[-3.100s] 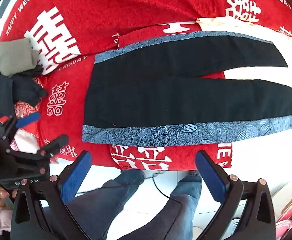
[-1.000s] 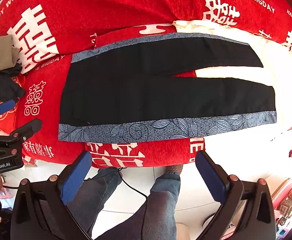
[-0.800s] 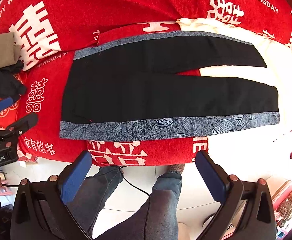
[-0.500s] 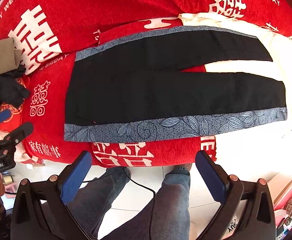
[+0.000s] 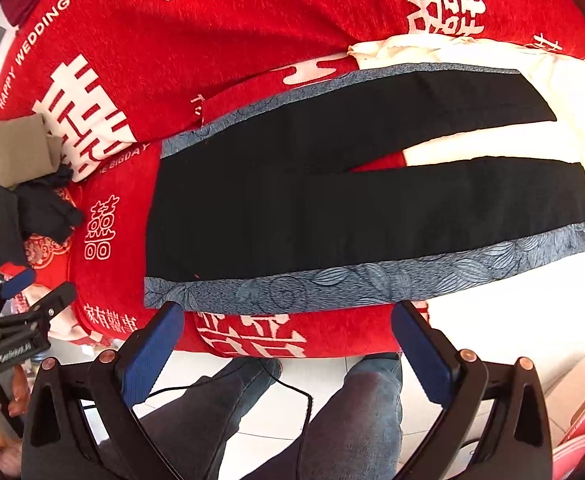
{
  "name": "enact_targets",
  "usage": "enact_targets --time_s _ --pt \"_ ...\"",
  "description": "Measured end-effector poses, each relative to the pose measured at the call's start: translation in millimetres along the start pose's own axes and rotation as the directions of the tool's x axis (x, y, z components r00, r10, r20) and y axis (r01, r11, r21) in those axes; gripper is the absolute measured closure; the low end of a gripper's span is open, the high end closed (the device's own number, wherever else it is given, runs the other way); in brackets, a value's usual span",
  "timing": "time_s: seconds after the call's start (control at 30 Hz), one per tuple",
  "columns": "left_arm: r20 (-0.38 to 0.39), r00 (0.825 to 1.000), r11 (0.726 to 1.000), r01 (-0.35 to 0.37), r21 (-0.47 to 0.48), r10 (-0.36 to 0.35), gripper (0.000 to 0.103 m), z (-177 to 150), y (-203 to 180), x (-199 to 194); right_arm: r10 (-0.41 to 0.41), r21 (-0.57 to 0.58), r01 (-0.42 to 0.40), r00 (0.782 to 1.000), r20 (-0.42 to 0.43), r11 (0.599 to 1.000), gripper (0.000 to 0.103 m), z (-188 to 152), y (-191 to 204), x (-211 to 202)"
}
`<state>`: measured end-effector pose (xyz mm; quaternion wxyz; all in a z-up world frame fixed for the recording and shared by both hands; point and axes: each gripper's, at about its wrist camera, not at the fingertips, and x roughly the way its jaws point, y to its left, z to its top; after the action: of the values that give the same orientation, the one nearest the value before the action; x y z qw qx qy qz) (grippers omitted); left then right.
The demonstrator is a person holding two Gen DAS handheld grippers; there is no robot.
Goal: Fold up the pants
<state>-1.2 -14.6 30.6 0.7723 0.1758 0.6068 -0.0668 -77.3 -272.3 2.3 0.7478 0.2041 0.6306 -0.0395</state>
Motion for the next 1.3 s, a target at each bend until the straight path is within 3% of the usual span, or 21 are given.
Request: enact_targets --time_s 0.2,0.43,0.73,0.87,1.03,1.13,1.3 --pt "-0.045 0.999 0.992 -0.018 -0.121 0.013 0.000 -11.6 -19.4 -3.2 0.042 -0.043 -0.044 0.998 -0.043 0.998 0.000 0.1 -34.8 -3.7" --pt "-0.096 0.995 0.989 -0.024 -0.145 0.010 0.000 -29.4 -22.2 1.3 0.050 -0.028 -0.052 0.995 -0.086 0.998 0.000 0.8 -38.1 12.5" --pt "-0.117 0.991 0.991 0.047 -0.123 -0.062 0.000 -45.3 -4.7 70.4 0.111 0.040 -0.108 0.991 -0.078 0.993 0.000 -21.2 -16.5 60.4" --pt "-0.110 0.985 0.973 0.108 -0.203 -0.132 0.000 -61.2 11.8 109.0 0.204 0.087 -0.196 0.974 -0.098 0.977 0.000 -35.6 -4.0 97.1" --pt "-0.079 0.967 0.910 0.199 -0.362 -0.243 0.000 -83.8 36.9 159.0 0.381 0.198 -0.352 0.914 -0.137 0.915 0.000 -52.1 6.6 159.2" --pt "-0.036 0.950 0.852 0.262 -0.453 -0.311 0.000 -96.0 49.2 187.6 0.456 0.245 -0.416 0.879 -0.140 0.876 0.000 -59.8 13.6 198.9" --pt "0.037 0.897 0.737 0.384 -0.556 -0.440 0.000 -110.0 58.2 230.3 0.546 0.290 -0.493 0.827 -0.138 0.820 0.004 -73.7 20.6 252.1"
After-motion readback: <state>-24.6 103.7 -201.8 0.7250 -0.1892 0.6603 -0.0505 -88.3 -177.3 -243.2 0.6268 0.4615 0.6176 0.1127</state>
